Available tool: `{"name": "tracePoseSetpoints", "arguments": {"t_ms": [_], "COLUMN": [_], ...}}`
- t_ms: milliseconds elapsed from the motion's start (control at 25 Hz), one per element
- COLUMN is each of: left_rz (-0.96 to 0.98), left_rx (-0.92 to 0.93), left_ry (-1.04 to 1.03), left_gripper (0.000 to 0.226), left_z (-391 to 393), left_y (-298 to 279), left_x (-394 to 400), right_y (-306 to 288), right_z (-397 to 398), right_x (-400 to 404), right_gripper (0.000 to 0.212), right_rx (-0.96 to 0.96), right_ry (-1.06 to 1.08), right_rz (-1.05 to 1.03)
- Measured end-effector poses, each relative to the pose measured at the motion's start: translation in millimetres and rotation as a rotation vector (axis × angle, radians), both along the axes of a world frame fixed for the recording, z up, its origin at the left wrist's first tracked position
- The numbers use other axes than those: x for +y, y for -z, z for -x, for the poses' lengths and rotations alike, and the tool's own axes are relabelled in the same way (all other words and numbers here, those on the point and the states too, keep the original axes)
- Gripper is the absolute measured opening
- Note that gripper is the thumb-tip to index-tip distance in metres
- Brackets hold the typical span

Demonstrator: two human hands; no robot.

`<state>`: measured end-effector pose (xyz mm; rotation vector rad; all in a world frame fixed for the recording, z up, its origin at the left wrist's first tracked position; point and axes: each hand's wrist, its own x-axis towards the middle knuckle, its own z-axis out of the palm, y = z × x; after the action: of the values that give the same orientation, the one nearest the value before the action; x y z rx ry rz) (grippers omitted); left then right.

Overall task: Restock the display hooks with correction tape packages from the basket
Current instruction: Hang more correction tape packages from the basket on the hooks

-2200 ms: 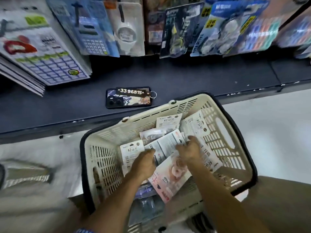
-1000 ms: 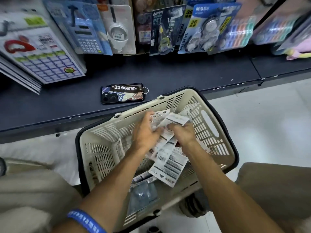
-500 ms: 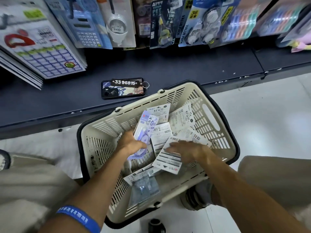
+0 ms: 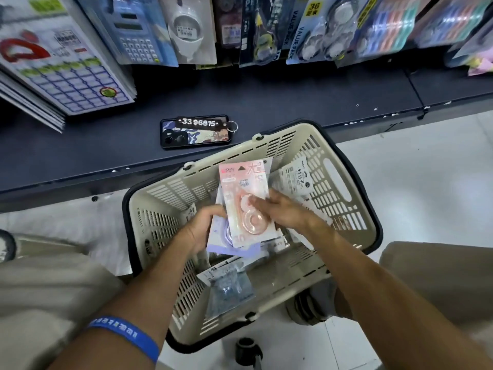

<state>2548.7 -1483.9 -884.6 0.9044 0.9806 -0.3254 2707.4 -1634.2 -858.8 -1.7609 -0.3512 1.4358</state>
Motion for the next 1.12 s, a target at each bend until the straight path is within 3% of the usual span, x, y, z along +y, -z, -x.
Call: {"name": "tracePoseSetpoints", "arguments": {"t_ms": [80,200,280,360,440,520,600,800,960,1120], "left_rz": [0.100,-0.254,-0.414,-0.518,-0.620,-0.670,-0.667,-0.635,-0.601,-0.628], "left_rx": [-0.035,0.115,0.136,0.146,0.176,0.196,0.198,0.179,0.157,0.167], "left_ry": [-0.022,0.143,0.165,0.198,0.288,0.335,0.337,0.331,0.304,0.363], "left_gripper": [0.050,0.038,0.034,0.035,0.039,0.047,0.053,0.057,0.035,0.032], "left_z": [4,9,8,5,2,2,2,4,4,7], "left_y": [0,5,7,6,2,0,0,1,3,-1], "left_x": [0,0,4,9,14,15,15,20,24,25], "right_y": [-2,-7,-6,2,11,28,48,56,43,23], "right_z": [20,36,42,52,73,102,124,129,107,83], "right_x": [15,21,18,12,8,8,10,20,10,-3], "right_gripper": [0.058,0.079,0.063,0.043,0.057,0.073,0.076,0.064,0.038,0.049], "right_rx": [-0.198,-0.489,-0.339,-0.105,-0.070,-0.175,-0.219,0.123,0.072,-0.023], "right_ry": [-0.155,-0.671,-0.827,-0.935,-1.081,-1.188,-1.154,-0.924,-0.980,-0.977], "right_rz": [0.062,0.464,0.615,0.527,0.403,0.407,0.512,0.559,0.450,0.463]}}
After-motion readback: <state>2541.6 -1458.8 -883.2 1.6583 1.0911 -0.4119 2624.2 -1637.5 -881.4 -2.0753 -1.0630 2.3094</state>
